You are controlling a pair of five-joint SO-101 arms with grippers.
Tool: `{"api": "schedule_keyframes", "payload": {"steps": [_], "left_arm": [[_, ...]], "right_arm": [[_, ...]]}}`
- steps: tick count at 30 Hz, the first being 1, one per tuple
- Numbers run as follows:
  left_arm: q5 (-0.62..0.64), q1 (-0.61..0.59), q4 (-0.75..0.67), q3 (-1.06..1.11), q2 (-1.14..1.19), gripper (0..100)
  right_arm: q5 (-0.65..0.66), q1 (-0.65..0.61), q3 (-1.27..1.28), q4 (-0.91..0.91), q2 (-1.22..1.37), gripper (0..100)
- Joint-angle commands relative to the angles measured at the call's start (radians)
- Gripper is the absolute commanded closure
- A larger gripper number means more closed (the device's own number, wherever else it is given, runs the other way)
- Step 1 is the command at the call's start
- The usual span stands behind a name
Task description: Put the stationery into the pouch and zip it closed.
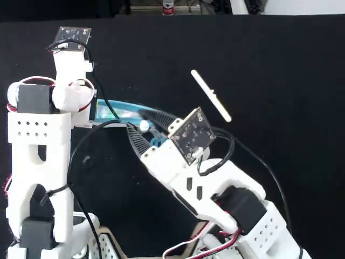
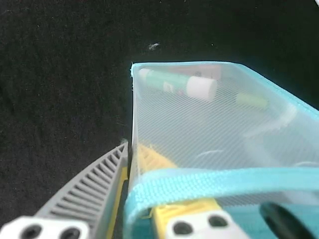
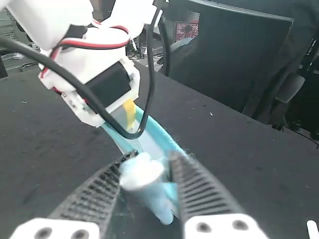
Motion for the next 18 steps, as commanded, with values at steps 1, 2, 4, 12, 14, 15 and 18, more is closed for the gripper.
{"api": "schedule_keyframes", "payload": {"steps": [1, 2, 4, 12, 14, 15, 18], "left_arm": [[-0.011, 0.002, 0.005, -0.010, -0.003, 97], [-0.011, 0.002, 0.005, -0.010, -0.003, 97], [-0.011, 0.002, 0.005, -0.010, -0.003, 97], [-0.011, 0.002, 0.005, -0.010, -0.003, 97], [-0.011, 0.002, 0.005, -0.010, -0.003, 97], [-0.011, 0.002, 0.005, -0.010, -0.003, 97], [-0.011, 0.007, 0.005, -0.010, -0.003, 97]], "right_arm": [[0.051, 0.020, -0.022, -0.018, -0.015, 99.0], [0.063, 0.020, -0.028, -0.018, -0.015, 98.7], [0.069, 0.020, -0.053, -0.018, -0.015, 98.8], [0.118, 0.049, -0.162, 0.176, -0.028, 98.5], [0.135, 0.094, -0.225, 0.321, -0.058, 95.3], [0.133, 0.124, -0.254, 0.393, -0.074, 92.6], [0.140, 0.224, -0.269, 0.571, -0.111, 85.4]]}}
